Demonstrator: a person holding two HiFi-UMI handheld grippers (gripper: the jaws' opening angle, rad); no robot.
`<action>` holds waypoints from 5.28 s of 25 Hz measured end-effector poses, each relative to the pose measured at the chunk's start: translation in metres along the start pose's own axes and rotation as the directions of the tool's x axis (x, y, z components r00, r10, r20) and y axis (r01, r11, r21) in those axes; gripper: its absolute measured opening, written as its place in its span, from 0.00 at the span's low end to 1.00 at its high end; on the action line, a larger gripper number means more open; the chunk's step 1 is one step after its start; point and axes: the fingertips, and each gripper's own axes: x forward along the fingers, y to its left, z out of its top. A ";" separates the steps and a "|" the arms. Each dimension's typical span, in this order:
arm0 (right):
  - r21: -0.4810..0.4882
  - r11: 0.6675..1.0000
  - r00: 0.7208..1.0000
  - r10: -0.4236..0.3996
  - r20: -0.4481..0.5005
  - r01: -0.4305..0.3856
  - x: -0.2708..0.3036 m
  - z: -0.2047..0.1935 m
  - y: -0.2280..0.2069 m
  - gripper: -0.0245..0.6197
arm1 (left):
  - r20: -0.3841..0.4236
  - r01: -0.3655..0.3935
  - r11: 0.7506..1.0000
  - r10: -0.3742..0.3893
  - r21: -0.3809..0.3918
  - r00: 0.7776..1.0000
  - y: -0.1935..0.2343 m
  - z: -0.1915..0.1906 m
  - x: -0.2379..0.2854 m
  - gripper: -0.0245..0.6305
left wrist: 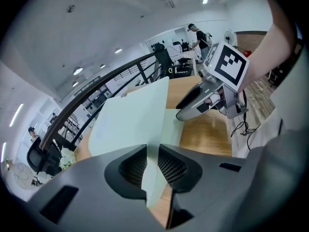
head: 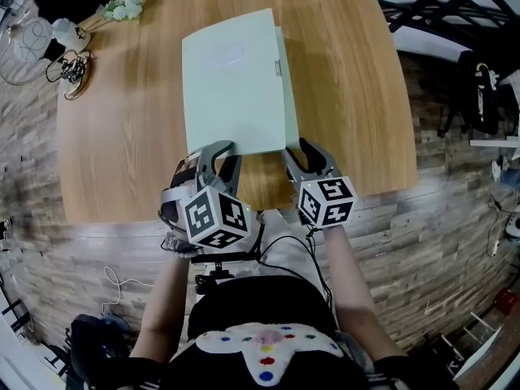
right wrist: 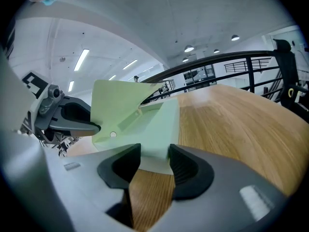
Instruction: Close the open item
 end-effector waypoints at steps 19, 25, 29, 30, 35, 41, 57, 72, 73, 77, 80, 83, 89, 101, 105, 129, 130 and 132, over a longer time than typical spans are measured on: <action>-0.077 0.997 0.997 0.000 0.078 0.006 -0.031 0.051 -0.025 0.33 | -0.193 0.155 0.978 -0.128 0.137 0.973 -0.027 -0.003 0.032 0.16; -0.093 0.994 0.984 -0.037 0.172 0.053 -0.029 0.104 -0.037 0.17 | -0.226 0.176 0.971 -0.137 0.162 0.964 -0.031 -0.004 0.039 0.17; -0.140 0.989 0.983 -0.027 0.179 0.053 -0.009 0.123 -0.039 0.05 | -0.242 0.189 0.965 -0.143 0.180 0.960 -0.033 -0.004 0.041 0.17; -0.157 0.987 0.984 -0.019 0.176 0.047 -0.002 0.125 -0.038 0.05 | -0.244 0.192 0.965 -0.145 0.181 0.959 -0.033 -0.003 0.041 0.17; -0.237 0.972 0.991 0.035 0.127 -0.004 0.039 0.128 -0.033 0.05 | -0.247 0.203 0.961 -0.154 0.186 0.957 -0.031 -0.003 0.042 0.17; -0.302 0.952 0.997 0.072 0.033 -0.059 0.085 0.118 -0.036 0.05 | -0.244 0.206 0.960 -0.157 0.190 0.957 -0.031 -0.003 0.043 0.17; -0.323 0.942 0.995 0.074 -0.073 -0.094 0.118 0.096 -0.035 0.05 | -0.128 0.200 0.969 -0.183 0.145 0.975 -0.031 -0.003 0.035 0.20; -0.249 0.966 0.995 0.089 0.043 -0.075 0.101 0.110 -0.033 0.05 | 0.118 0.034 0.987 -0.015 -0.158 0.993 0.029 -0.011 -0.015 0.05; -0.256 0.964 0.995 0.086 0.049 -0.071 0.097 0.112 -0.031 0.05 | 0.129 0.025 0.984 -0.002 -0.174 0.992 0.033 -0.012 -0.019 0.05; -0.281 0.958 0.994 0.084 0.070 -0.061 0.079 0.119 -0.017 0.05 | 0.182 0.002 0.971 0.043 -0.239 0.982 0.045 -0.011 -0.033 0.05; -0.310 0.949 0.993 0.085 0.086 -0.054 0.063 0.122 -0.002 0.05 | 0.225 -0.012 0.960 0.078 -0.279 0.971 0.055 -0.004 -0.046 0.05; -0.334 0.942 0.989 0.083 0.119 -0.038 0.044 0.127 0.016 0.05 | 0.267 -0.022 0.948 0.112 -0.318 0.957 0.063 0.003 -0.062 0.05; -0.391 0.920 0.976 0.092 0.197 -0.007 0.004 0.147 0.055 0.05 | 0.350 -0.066 0.924 0.207 -0.376 0.914 0.085 0.014 -0.102 0.05; -0.427 0.904 0.947 0.140 0.289 -0.004 -0.063 0.169 0.107 0.05 | 0.451 -0.099 0.892 0.316 -0.441 0.835 0.108 0.023 -0.168 0.05; -0.430 0.903 0.937 0.154 0.313 -0.005 -0.077 0.172 0.119 0.05 | 0.466 -0.099 0.886 0.330 -0.454 0.821 0.108 0.020 -0.180 0.05; -0.475 0.880 0.944 0.149 0.295 0.009 -0.104 0.160 0.130 0.05 | 0.454 -0.084 0.882 0.317 -0.464 0.833 0.090 0.015 -0.187 0.05; -0.480 0.877 0.944 0.150 0.293 0.009 -0.104 0.159 0.131 0.05 | 0.453 -0.084 0.884 0.315 -0.461 0.834 0.089 0.015 -0.187 0.05; -0.491 0.871 0.946 0.152 0.287 0.009 -0.103 0.157 0.133 0.05 | 0.452 -0.084 0.886 0.312 -0.456 0.836 0.088 0.015 -0.187 0.05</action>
